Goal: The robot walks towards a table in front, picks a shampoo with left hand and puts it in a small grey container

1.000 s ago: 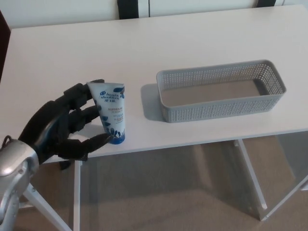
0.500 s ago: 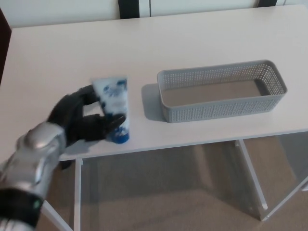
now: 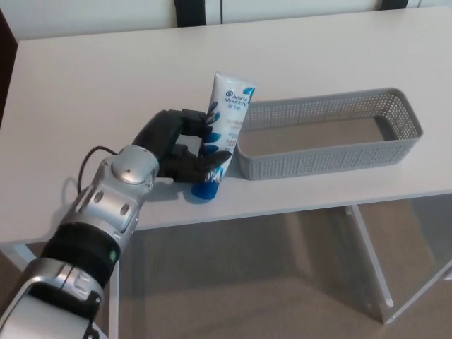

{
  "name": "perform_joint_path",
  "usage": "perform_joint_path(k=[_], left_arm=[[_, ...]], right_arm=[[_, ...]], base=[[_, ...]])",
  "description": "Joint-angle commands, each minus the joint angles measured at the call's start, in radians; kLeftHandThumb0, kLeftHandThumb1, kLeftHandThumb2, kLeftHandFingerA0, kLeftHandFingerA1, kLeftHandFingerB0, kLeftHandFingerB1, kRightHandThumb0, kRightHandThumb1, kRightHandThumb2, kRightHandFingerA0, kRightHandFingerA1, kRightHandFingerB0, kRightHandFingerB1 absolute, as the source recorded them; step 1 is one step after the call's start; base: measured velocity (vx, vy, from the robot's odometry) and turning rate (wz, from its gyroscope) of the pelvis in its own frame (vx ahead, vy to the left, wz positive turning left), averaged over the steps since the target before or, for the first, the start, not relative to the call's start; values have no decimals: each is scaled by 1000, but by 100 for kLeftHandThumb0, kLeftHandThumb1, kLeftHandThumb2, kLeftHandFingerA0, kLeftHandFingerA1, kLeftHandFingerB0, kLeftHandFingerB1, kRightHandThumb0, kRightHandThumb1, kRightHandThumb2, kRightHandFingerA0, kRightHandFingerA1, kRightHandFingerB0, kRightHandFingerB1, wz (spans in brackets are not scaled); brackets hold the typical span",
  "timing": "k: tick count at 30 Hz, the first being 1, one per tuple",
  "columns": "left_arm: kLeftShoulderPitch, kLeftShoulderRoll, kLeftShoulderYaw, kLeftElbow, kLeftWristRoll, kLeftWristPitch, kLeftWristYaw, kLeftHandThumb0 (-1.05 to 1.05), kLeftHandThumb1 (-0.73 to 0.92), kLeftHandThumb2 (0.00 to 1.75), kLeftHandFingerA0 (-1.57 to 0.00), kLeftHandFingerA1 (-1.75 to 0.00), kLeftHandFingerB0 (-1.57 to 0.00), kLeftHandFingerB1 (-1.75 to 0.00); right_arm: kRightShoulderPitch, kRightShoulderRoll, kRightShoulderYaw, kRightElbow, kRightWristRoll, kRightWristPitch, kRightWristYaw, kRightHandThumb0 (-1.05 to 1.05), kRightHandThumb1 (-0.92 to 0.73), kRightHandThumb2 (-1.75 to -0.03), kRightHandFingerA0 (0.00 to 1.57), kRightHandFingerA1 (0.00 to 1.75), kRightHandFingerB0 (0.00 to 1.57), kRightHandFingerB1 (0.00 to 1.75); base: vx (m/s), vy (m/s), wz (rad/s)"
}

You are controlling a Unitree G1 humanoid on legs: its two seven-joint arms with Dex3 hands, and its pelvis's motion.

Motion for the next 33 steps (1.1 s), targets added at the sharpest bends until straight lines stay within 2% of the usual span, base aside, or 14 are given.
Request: perform_joint_path(k=[1, 2, 5, 6, 7, 9, 10, 14, 17, 21, 23, 26, 29, 33], left_arm=[[34, 5, 73, -54, 5, -11, 35, -6, 77, 76, -95, -119, -84, -104], [37, 20, 96, -82, 2, -35, 27, -6, 74, 82, -88, -131, -83, -108], [34, 36, 138, -152, -6, -9, 13, -11, 80, 77, -93, -139, -82, -110], [28, 41, 161, -200, -10, 25, 20, -15, 80, 65, -101, -129, -82, -100], [22, 46, 176, -241, -6, 53, 33, -15, 80, 65, -101, -129, -82, -100], [10, 74, 167, -307, 48, 51, 43, -13, 79, 64, -102, -122, -86, -71], [3, 77, 166, -321, 56, 49, 44, -13, 79, 64, -102, -122, -86, -71], [-101, 122, 95, -415, 158, 79, 31, -11, 77, 74, -105, -134, -85, -102], [-157, 116, 50, -432, 184, 113, 16, -11, 78, 72, -107, -128, -81, -108], [-260, 71, -11, -380, 191, 149, -31, -15, 79, 67, -104, -129, -86, -100], [-309, 35, -44, -342, 204, 170, -36, -17, 78, 63, -104, -114, -85, -72], [-376, -44, -80, -259, 212, 191, -31, -10, 76, 68, -106, -116, -84, -87], [-456, -116, -110, -123, 222, 195, -47, -13, 71, 61, -110, -109, -82, -63], [-496, -177, -123, -12, 232, 174, -34, -17, 69, 60, -109, -100, -76, -53]], right_arm=[[6, -19, -14, 8, 13, 5, 14, -39, -68, -60, 62, 47, 49, 39], [8, -21, -5, 7, 2, -2, 10, -39, -70, -61, 65, 48, 54, 41], [9, -23, -1, 3, -3, -6, 9, -39, -71, -61, 64, 49, 53, 41], [9, -22, -3, 3, 0, -3, 11, -38, -72, -61, 63, 48, 51, 40], [8, -21, -6, 3, 3, 1, 12, -38, -72, -61, 63, 48, 51, 40], [6, -25, -7, 3, 3, 0, 16, -39, -72, -61, 60, 47, 49, 40], [2, -31, -8, 1, 4, 1, 20, -39, -72, -61, 60, 47, 49, 40], [-13, -28, 7, -4, -10, -1, 19, -38, -72, -61, 65, 49, 50, 40], [-16, -25, 9, 6, -10, 0, 14, -38, -71, -61, 64, 49, 52, 40], [-20, -23, 12, 11, -11, 14, 8, -38, -71, -61, 60, 47, 48, 39], [-17, -23, 18, 12, -17, 9, 2, -39, -71, -61, 63, 48, 50, 39], [-17, -25, 21, 13, -18, 8, 4, -37, -71, -61, 65, 49, 53, 41], [-19, -25, 28, 10, -21, 3, 7, -37, -72, -61, 65, 49, 54, 41], [-22, -21, 29, 8, -21, 3, 6, -38, -72, -61, 63, 47, 51, 40]], base=[[0, 0, 0], [0, 0, 0], [0, 0, 0], [0, 0, 0], [0, 0, 0], [0, 0, 0], [0, 0, 0], [0, 0, 0], [0, 0, 0], [0, 0, 0], [0, 0, 0], [0, 0, 0], [0, 0, 0], [0, 0, 0]])
